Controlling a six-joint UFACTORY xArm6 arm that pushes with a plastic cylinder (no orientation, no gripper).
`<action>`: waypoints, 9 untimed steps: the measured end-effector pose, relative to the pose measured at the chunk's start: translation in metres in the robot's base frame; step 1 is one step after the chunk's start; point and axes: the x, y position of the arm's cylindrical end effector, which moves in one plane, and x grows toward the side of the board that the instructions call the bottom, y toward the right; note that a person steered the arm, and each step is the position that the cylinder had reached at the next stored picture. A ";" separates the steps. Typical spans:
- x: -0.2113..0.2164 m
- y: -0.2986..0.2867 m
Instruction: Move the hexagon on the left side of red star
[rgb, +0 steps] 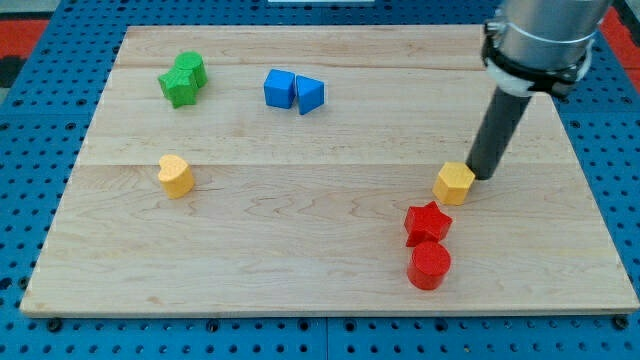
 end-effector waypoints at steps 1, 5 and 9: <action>0.009 -0.040; 0.021 -0.098; 0.130 -0.096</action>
